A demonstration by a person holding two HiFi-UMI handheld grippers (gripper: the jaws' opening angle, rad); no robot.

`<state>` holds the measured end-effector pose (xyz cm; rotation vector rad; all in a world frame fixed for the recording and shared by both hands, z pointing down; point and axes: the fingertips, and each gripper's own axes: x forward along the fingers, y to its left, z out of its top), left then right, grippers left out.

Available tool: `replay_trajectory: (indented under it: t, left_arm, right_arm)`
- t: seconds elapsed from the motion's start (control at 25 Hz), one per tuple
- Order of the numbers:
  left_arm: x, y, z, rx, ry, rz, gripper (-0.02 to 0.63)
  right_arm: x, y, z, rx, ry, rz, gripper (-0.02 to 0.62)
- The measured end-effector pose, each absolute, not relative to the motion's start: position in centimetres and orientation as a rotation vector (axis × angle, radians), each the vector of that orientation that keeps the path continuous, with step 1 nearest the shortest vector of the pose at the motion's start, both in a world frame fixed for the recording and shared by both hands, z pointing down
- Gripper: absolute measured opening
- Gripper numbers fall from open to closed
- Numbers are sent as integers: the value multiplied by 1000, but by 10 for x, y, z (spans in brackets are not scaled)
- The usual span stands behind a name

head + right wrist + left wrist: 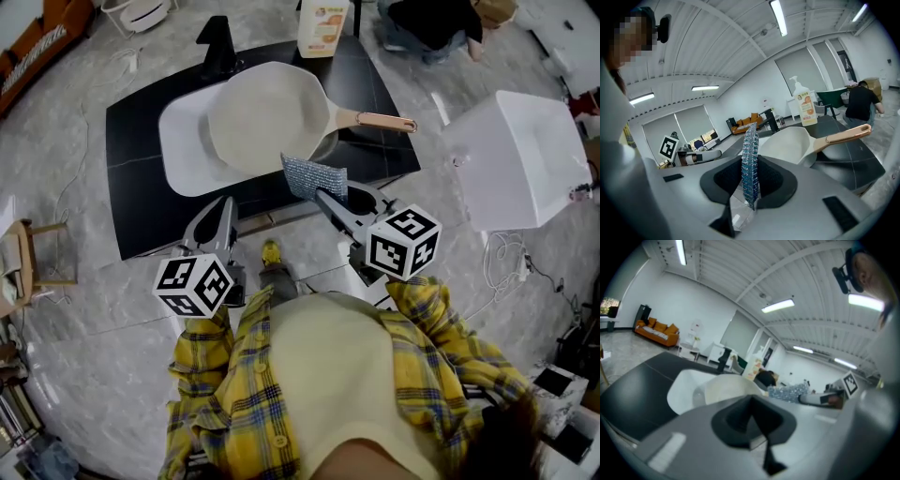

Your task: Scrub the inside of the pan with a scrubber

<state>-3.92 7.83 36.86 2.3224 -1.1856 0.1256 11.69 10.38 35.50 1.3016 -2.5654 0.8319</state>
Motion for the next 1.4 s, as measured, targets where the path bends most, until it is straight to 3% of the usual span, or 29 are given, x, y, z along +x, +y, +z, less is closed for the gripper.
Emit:
replay_trajectory:
  t: [0.68,1.4]
  left_arm:
    - [-79,-11,396,2309,-1096,219,5]
    - [-83,-67,424,2264,-1171,276,6]
  right_arm:
    - [78,0,377,1397,-2458,811,84]
    - [84,-80,409,1450,-2329,687,83]
